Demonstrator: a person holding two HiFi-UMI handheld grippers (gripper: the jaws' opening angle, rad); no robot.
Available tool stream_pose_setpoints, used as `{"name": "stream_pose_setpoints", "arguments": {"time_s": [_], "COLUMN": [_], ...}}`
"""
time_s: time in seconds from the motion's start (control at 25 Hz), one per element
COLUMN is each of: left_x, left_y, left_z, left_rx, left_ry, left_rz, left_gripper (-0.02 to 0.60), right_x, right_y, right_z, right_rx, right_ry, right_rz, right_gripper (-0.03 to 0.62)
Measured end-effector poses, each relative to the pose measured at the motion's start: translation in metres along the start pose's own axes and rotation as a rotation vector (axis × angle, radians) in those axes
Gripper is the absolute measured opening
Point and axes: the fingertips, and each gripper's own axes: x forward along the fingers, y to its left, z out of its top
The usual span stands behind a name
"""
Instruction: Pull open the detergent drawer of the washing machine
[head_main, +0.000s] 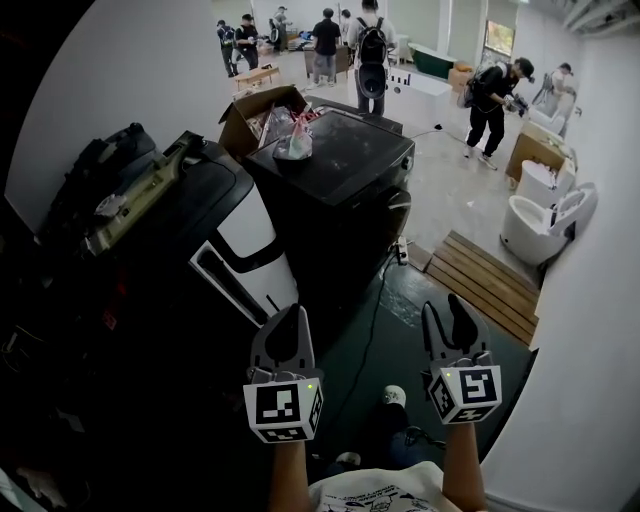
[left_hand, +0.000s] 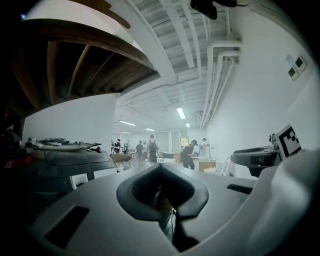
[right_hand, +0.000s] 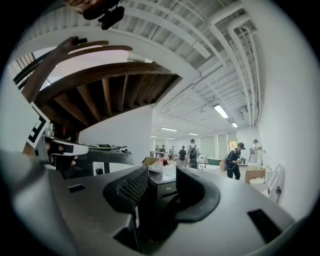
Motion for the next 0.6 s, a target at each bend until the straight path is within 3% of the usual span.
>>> {"name": "stream_pose_setpoints", "arguments": {"time_s": [0.6], "left_x": [0.183], "left_y": [-0.023], "left_z": [0.023], "left_rx": [-0.019], "left_ry": [-0.018], "left_rz": [0.188], "left_gripper": [0.012], "right_x": [0.180], "right_y": [-0.129], "right_z": [0.020], "right_rx": [-0.030], "right_ry": [-0.017], "right_rz": [0.176], "right_gripper": [0.201]}}
